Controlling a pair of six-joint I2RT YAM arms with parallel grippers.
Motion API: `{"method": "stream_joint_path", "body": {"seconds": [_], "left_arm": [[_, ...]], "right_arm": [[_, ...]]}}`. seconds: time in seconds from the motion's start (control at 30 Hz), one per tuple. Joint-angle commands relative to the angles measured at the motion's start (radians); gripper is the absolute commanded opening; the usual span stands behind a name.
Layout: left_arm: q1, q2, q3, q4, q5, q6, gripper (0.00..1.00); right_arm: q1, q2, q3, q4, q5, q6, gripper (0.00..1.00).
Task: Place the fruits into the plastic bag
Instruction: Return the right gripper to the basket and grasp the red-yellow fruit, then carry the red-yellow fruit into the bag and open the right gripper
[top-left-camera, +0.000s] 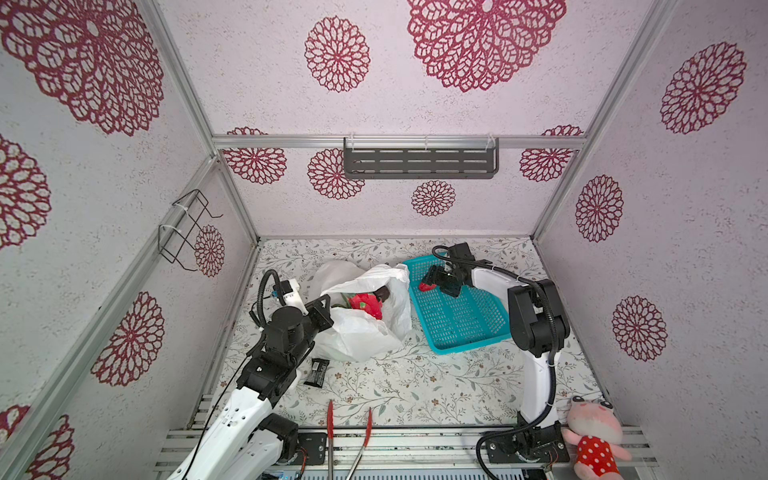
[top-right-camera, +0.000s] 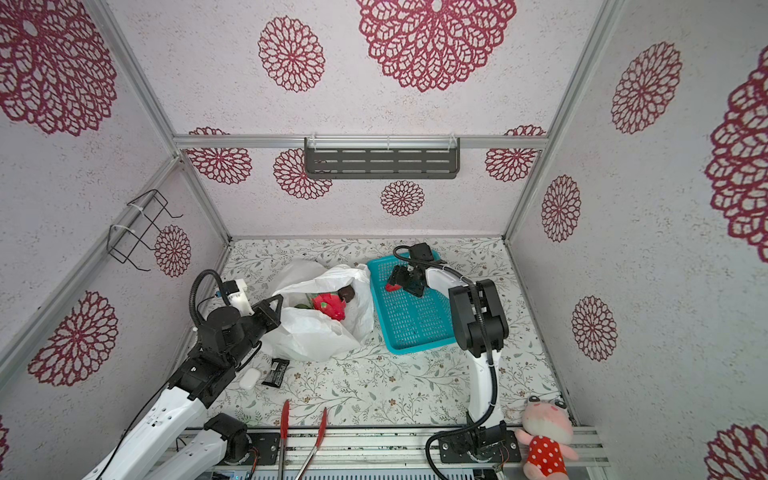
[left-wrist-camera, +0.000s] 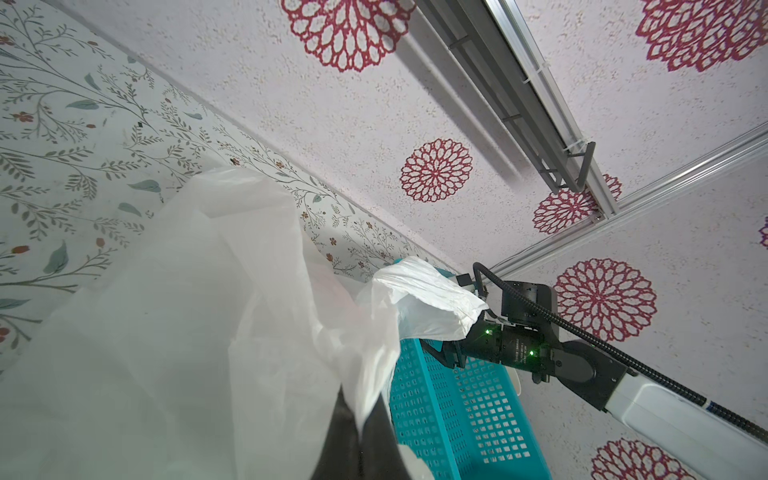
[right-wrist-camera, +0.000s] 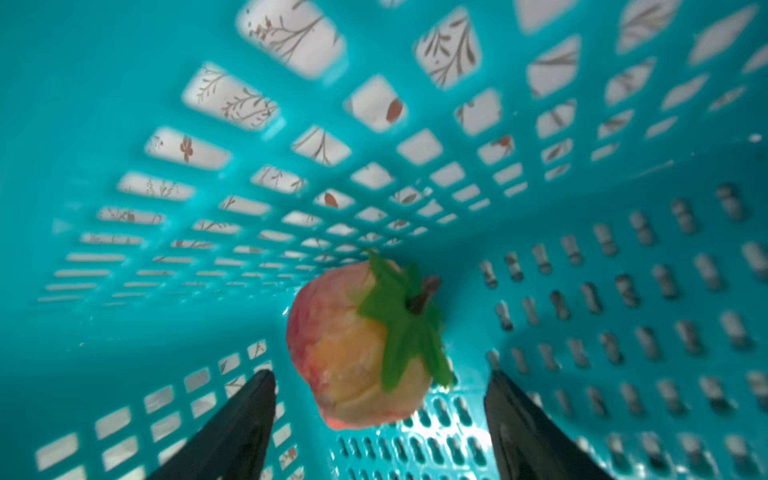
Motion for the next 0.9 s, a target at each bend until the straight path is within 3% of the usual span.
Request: {"method": "stream_joint_path", "body": {"seconds": [0.0, 0.03, 0.2, 0.3, 0.53, 0.73, 0.87], "left_arm": [[-0.007, -0.006, -0.006, 0.002, -0.013, 0.006, 0.0], [-0.007, -0.005, -0.006, 0.002, -0.014, 0.005, 0.0], [-0.007, -0.003, -0.006, 0.007, -0.015, 0.005, 0.0], [-0.008, 0.0, -0.006, 0.008, -0.015, 0.008, 0.0], [-0.008, 0.003, -0.008, 0.015, -0.01, 0.004, 0.0], [-0.007, 0.022, -0.007, 0.033, -0.001, 0.008, 0.0], [-0.008, 0.037, -0.01, 0.049, 0.005, 0.013, 0.0]], "right_arm": [[0.0, 0.017, 0.04, -0.017, 0.044, -0.01, 0.74], [0.001, 0.023, 0.043, -0.024, 0.052, -0.011, 0.72], [0.004, 0.006, 0.021, -0.021, 0.082, -0.022, 0.4], [0.003, -0.027, -0.004, -0.017, 0.089, -0.037, 0.3], [0.01, -0.226, -0.132, 0.002, 0.03, -0.101, 0.28], [0.054, -0.456, -0.257, -0.032, -0.159, -0.226, 0.28], [0.14, -0.554, -0.293, -0.066, -0.261, -0.318, 0.28]]}}
